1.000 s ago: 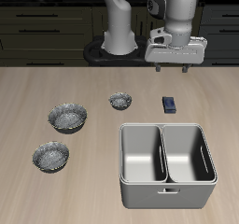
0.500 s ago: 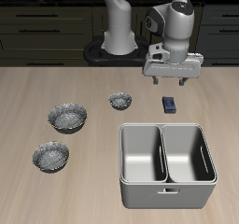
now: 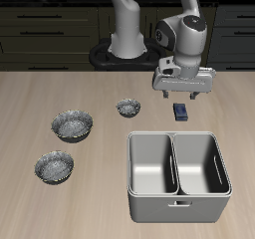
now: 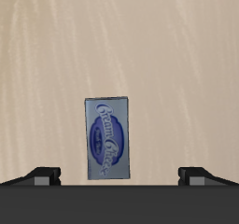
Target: Place the cream cheese in the middle-sized bowl
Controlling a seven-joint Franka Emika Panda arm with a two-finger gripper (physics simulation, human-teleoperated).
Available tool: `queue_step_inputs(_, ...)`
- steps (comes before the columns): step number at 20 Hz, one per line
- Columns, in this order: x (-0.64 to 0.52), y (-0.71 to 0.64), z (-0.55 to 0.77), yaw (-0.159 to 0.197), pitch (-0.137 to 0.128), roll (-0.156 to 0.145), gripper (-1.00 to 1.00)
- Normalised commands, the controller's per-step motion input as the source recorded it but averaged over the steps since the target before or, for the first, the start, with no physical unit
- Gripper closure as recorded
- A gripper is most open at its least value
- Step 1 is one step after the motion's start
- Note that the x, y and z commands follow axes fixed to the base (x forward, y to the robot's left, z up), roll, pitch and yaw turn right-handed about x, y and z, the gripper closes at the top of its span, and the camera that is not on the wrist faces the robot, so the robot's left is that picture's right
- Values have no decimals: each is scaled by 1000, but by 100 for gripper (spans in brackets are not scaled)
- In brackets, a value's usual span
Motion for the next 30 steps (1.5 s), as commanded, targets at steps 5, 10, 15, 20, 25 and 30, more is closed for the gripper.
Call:
queue_step_inputs(5,6,-30,-321,20,40,-10,-100)
queue_step_inputs(10,-45,4,-262,18,18,-9,-100)
queue_step_inputs(15,-67,17,-355,34,23,-13,-100)
queue_step_inputs(20,-56,100,-360,4,75,72,100)
queue_step_inputs(25,-68,29,-9,-6,1,41,100)
queue_step_inputs(30,69,-161,347,-9,-51,-3,100)
